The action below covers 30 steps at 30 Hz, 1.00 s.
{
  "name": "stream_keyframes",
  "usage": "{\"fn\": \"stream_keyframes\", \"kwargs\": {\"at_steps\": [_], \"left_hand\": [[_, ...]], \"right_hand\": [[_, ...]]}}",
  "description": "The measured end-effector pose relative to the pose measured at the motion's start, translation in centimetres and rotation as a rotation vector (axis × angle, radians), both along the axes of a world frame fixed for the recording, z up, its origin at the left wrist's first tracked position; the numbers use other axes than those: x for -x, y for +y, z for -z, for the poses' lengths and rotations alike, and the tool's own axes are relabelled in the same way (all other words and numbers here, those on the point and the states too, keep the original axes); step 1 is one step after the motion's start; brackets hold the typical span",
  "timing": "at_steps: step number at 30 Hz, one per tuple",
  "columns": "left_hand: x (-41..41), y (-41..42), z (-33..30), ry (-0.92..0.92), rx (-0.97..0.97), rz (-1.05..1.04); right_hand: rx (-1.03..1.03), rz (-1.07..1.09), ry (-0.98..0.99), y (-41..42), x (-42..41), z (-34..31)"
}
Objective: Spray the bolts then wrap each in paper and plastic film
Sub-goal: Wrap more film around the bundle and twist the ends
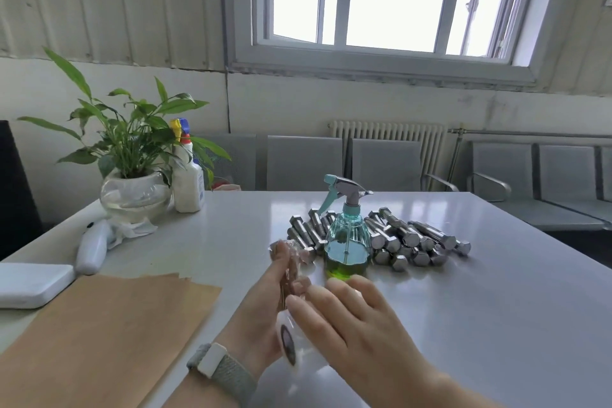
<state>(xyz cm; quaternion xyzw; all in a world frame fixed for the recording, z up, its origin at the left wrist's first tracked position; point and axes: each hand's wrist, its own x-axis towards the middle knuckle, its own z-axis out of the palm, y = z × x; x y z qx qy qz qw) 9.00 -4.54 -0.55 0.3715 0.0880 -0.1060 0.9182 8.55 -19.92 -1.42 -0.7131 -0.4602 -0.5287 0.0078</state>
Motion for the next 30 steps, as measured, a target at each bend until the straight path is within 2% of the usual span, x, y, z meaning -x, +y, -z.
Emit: {"fn": "stream_keyframes", "kwargs": {"at_steps": [4,13,17,19,23,26,28,30], "left_hand": [[-0.2,-0.1,0.0,0.051,0.106,-0.044],[0.1,0.0,-1.6,-0.01,0.333,-0.177],[0.1,0.0,-2.2,-0.116,0.48,-0.194],[0.0,0.3,-2.2,-0.169,0.496,-0.188],[-0.4,0.6,-1.5,-0.253,0.35,-0.218],[-0.4,0.5,-1.4,-0.389,0.254,-0.265],[-0.3,0.4,-1.3,-0.476,0.132,-0.308],[-0.2,0.3,-1.0,-0.546,-0.026,-0.379]], "right_hand": [[-0.082,-0.088,-0.064,0.0,-0.8,0.5],[-0.197,-0.308,0.007,0.1,-2.5,0.2],[-0.395,-0.32,0.133,0.6,-2.0,-0.3],[-0.539,-0.325,0.3,1.4,-1.2,-0.2],[-0.983,-0.295,0.763,3.4,0.4,-0.8],[-1.317,-0.312,1.202,3.0,0.0,-1.6],[-1.428,-0.34,1.529,2.5,-0.4,-2.1],[-1.42,-0.399,1.803,2.0,-0.2,-2.6]]}}
